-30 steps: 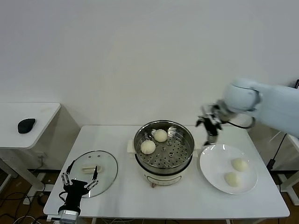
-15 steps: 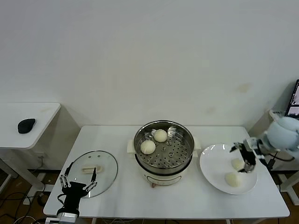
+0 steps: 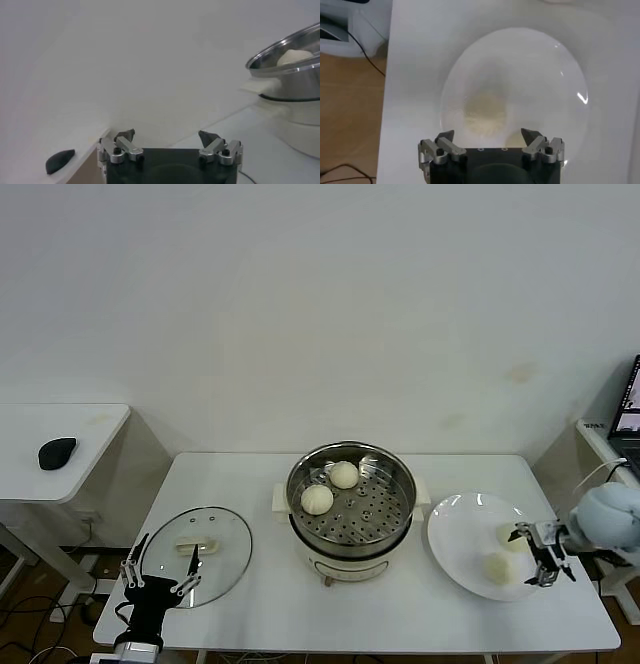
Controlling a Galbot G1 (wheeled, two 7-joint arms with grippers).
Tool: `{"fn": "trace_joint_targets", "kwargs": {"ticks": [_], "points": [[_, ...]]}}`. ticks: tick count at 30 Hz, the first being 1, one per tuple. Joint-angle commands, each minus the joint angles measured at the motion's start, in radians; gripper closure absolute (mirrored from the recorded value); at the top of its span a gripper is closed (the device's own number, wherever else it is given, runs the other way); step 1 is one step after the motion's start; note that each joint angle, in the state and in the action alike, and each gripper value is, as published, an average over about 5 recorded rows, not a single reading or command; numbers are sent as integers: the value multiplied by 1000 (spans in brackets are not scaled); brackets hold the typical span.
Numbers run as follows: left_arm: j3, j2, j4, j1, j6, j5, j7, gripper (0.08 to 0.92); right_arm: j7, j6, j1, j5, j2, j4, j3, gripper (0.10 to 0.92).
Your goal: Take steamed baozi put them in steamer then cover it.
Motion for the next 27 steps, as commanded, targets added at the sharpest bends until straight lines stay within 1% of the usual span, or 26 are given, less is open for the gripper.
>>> {"fn": "trace_joint_targets", "kwargs": {"ticks": [1,6,9,15,22,27], "points": [[-3,-1,1,1,0,0,1,177,31,3,-109,-37,73,-53,73,203],[-7,-5,6,1,0,-1,1,177,34,2,-91,-54,106,-95,51,203],[-7,-7,9,1,-1,-1,1,177,35,2,-86,-66,117,-116,45,219],[-7,-10,16,0,-1,-1,0,177,29,-1,-85,-75,125,-130,41,288],[-7,-10,19,-3,-1,-1,1,177,19,-3,-68,-76,127,-138,38,420],[-7,-6,19,-4,-1,-1,1,177,4,-4,-12,-53,115,-125,25,446]]}}
